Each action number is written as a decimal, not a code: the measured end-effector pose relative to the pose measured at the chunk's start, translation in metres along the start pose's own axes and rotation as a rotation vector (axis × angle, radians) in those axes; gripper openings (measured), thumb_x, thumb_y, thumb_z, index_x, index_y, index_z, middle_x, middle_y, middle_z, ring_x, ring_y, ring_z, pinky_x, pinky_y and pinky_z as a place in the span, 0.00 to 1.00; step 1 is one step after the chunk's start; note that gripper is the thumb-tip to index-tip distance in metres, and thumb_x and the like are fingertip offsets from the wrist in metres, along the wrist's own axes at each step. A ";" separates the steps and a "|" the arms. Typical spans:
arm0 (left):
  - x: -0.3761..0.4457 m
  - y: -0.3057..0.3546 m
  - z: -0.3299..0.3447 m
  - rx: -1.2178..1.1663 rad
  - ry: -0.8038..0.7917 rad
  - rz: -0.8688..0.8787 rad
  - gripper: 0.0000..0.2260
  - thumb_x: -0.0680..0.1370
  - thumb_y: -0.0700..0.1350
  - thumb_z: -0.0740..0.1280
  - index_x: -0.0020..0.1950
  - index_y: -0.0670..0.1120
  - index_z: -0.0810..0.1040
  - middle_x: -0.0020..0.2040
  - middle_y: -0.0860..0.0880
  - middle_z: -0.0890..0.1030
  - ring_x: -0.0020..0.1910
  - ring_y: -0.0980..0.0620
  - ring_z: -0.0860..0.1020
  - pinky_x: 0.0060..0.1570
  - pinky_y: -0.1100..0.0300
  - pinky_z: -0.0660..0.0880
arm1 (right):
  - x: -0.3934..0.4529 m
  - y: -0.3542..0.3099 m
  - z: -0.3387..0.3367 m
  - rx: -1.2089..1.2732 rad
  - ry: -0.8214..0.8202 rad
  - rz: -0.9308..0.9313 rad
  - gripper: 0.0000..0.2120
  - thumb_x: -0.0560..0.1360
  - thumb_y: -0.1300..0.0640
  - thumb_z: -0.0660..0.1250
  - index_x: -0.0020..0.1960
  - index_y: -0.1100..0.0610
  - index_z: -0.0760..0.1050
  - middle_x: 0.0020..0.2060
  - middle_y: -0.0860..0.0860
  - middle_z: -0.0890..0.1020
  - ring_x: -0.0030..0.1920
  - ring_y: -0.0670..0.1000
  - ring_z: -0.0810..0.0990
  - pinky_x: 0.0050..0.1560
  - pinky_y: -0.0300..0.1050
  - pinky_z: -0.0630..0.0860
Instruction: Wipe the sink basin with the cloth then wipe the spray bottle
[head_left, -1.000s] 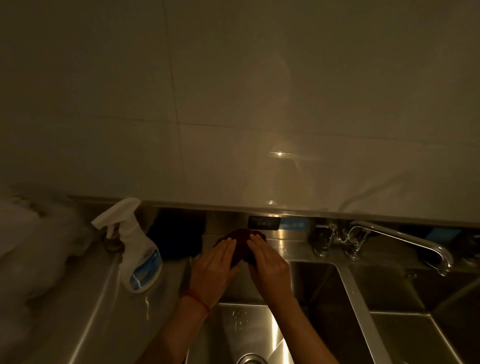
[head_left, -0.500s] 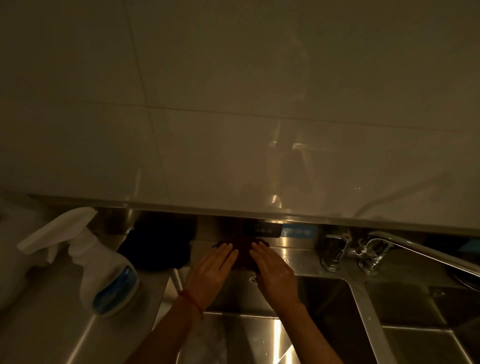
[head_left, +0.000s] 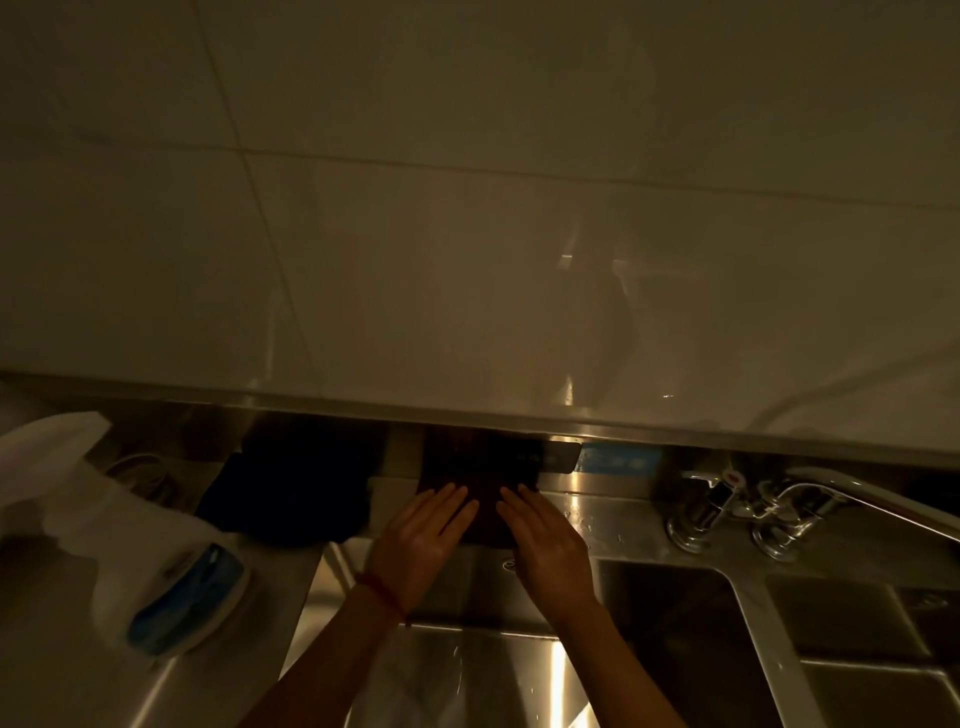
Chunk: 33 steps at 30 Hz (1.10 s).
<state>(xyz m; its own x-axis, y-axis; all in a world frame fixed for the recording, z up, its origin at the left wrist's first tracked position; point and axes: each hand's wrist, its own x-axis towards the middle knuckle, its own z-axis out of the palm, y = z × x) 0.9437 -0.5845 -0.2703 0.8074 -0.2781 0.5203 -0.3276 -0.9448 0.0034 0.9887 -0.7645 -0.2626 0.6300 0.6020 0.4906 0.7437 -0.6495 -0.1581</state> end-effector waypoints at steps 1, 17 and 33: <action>-0.001 0.000 0.001 -0.006 0.006 0.004 0.20 0.59 0.34 0.80 0.49 0.43 0.86 0.49 0.43 0.86 0.46 0.47 0.86 0.44 0.50 0.82 | 0.000 0.000 0.002 -0.008 -0.005 -0.004 0.35 0.41 0.64 0.83 0.48 0.58 0.82 0.49 0.53 0.84 0.51 0.54 0.83 0.48 0.47 0.80; 0.000 0.014 -0.004 0.032 -0.321 -0.083 0.28 0.47 0.46 0.86 0.45 0.43 0.87 0.47 0.45 0.87 0.46 0.48 0.86 0.43 0.52 0.82 | -0.007 -0.007 -0.001 -0.020 -0.161 0.080 0.29 0.53 0.60 0.82 0.53 0.59 0.80 0.54 0.54 0.83 0.55 0.55 0.80 0.50 0.52 0.79; -0.005 0.039 -0.032 -0.012 -0.552 -0.327 0.28 0.82 0.58 0.52 0.79 0.49 0.51 0.80 0.49 0.50 0.79 0.51 0.49 0.77 0.52 0.45 | -0.017 -0.032 -0.038 0.169 -0.165 0.299 0.20 0.77 0.52 0.61 0.68 0.57 0.68 0.70 0.54 0.68 0.72 0.53 0.62 0.69 0.46 0.58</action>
<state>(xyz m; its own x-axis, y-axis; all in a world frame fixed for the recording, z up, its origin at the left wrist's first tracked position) 0.9107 -0.6145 -0.2452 0.9993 -0.0270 -0.0250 -0.0244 -0.9948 0.0989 0.9457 -0.7718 -0.2336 0.8422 0.4727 0.2593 0.5390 -0.7304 -0.4194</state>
